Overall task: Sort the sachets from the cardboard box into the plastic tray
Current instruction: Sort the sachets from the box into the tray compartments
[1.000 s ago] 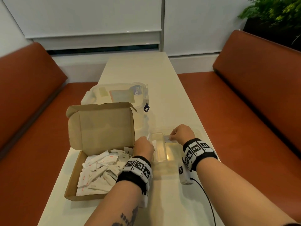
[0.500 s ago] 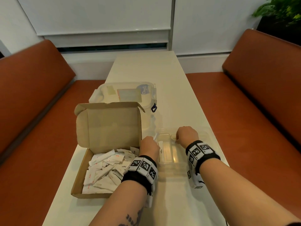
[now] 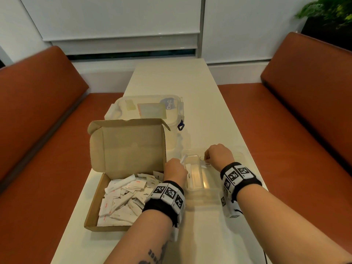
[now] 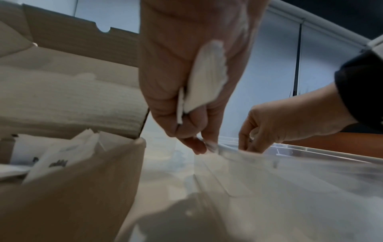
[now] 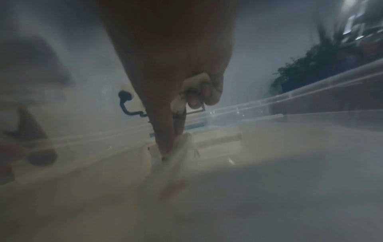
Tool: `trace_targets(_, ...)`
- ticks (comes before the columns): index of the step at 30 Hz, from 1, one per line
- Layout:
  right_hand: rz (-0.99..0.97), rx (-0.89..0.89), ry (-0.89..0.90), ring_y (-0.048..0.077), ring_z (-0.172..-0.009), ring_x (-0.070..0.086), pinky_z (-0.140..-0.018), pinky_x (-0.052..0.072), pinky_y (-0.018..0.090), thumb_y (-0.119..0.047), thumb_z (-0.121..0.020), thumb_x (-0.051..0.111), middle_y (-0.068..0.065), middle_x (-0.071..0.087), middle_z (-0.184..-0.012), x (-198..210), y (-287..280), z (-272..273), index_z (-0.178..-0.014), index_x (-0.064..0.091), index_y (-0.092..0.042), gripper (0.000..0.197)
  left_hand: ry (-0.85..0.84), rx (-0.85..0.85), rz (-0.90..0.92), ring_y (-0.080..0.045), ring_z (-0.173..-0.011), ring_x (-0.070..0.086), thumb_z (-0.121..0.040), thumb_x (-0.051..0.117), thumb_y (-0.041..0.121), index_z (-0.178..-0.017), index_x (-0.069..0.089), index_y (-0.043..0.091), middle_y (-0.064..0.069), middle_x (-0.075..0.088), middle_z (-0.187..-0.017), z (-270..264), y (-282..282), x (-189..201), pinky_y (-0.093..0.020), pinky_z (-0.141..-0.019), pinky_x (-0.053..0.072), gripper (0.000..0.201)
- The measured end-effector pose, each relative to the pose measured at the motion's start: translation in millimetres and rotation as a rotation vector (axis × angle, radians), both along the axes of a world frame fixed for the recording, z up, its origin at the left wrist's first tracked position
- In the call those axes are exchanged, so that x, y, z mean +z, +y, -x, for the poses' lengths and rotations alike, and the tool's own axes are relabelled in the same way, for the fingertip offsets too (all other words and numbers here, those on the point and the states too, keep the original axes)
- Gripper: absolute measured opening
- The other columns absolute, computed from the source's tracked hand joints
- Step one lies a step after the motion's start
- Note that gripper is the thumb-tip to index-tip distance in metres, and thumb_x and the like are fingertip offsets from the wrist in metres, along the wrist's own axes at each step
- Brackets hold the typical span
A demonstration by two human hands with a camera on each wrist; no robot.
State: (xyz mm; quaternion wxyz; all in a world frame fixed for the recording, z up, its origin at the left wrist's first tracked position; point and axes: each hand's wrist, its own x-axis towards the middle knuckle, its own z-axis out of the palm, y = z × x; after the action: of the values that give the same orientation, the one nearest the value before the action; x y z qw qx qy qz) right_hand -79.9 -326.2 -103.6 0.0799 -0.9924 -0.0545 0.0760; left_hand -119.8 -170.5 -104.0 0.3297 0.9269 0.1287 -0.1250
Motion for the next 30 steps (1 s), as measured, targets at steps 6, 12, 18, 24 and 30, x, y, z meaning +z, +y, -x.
trace_targets(6, 0.030, 0.001, -0.094, 0.023, -0.094, 0.057, -0.070, 0.045, 0.029, -0.003, -0.087, 0.053, 0.007, 0.063, -0.101, -8.8, -0.7, 4.7, -0.099, 0.059, -0.009, 0.015, 0.008, -0.029, -0.006, -0.026, -0.101, 0.062, -0.087, 0.063, 0.010, -0.102, 0.064, -0.002, -0.015, 0.066, -0.108, -1.0, 0.3, 1.1, -0.024, -0.069, 0.041, 0.018)
trace_targets(12, -0.001, -0.001, -0.100, 0.023, -0.089, 0.056, -0.064, 0.040, 0.028, -0.004, -0.083, 0.058, 0.007, 0.059, -0.100, -10.5, -1.8, 4.0, -0.098, 0.056, -0.009, 0.016, 0.007, -0.014, -0.020, -0.027, -0.102, 0.062, -0.088, 0.062, 0.006, -0.104, 0.063, 0.000, -0.015, 0.065, -0.109, -0.1, -2.0, 1.4, -0.025, -0.071, 0.044, 0.017)
trace_targets(18, -0.010, -0.022, -0.115, 0.024, -0.091, 0.054, -0.063, 0.037, 0.028, -0.006, -0.085, 0.056, 0.006, 0.056, -0.106, -14.9, -3.6, 8.8, -0.111, 0.048, -0.010, 0.028, 0.010, -0.007, -0.016, -0.028, -0.101, 0.062, -0.089, 0.060, 0.005, -0.104, 0.063, 0.000, -0.015, 0.065, -0.108, 1.9, -3.3, 3.6, -0.026, -0.071, 0.044, 0.016)
trace_targets(24, -0.614, -0.265, -0.069, 0.022, -0.076, 0.052, -0.065, 0.036, 0.032, -0.047, -0.093, 0.050, 0.004, 0.057, -0.080, 8.5, -0.5, 16.8, -0.095, 0.042, -0.010, 0.038, -0.073, -0.019, -0.032, -0.031, -0.103, 0.060, -0.093, 0.057, 0.021, -0.107, 0.059, -0.003, -0.017, 0.061, -0.112, 11.9, -8.1, 10.3, -0.030, -0.073, 0.042, 0.028)
trace_targets(30, -1.150, -0.410, 0.015, 0.011, -0.069, 0.050, -0.060, 0.034, 0.026, -0.010, -0.090, 0.033, 0.003, 0.069, -0.073, 33.8, 4.1, 23.8, -0.100, 0.047, -0.015, 0.018, -0.296, 0.028, 0.172, -0.021, -0.078, 0.049, -0.098, 0.046, 0.030, -0.093, 0.061, 0.000, -0.010, 0.053, -0.093, 13.0, -24.4, 31.5, -0.025, -0.064, 0.034, 0.034)
